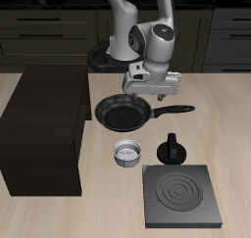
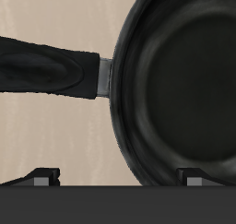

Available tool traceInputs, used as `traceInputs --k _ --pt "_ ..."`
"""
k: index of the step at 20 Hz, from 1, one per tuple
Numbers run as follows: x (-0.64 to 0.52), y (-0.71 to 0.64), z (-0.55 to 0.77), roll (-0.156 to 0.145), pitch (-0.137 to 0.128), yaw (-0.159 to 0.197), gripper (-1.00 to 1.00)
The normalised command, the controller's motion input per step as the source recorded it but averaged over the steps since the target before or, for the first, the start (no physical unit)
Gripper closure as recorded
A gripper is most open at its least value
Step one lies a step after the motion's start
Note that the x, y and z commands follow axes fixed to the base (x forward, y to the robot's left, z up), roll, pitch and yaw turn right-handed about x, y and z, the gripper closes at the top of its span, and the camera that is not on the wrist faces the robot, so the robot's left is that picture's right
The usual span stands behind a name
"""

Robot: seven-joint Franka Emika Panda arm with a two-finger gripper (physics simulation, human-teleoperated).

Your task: Place the frypan on the top layer of the wooden shelf

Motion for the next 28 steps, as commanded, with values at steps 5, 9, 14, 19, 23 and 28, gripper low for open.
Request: traceInputs --k 5,9,14,19,23,28 --pt "-0.09 0.00 -0.01 -0.001 -0.046 0.012 -1.00" --pt "-0.04 0.07 -0.18 0.029 0.019 0.011 -1.00" --pt "0.09 0.01 -0.09 0.003 0.018 0.009 -1.00" --pt "0.05 -0.03 -0.13 -0.002 0.023 0.006 -1.00" --pt "0.05 -0.03 -0.12 -0.010 0.025 0.006 -1.00" --pt "-0.02 0.00 -0.21 0.055 0.054 -0.014 -1.00"
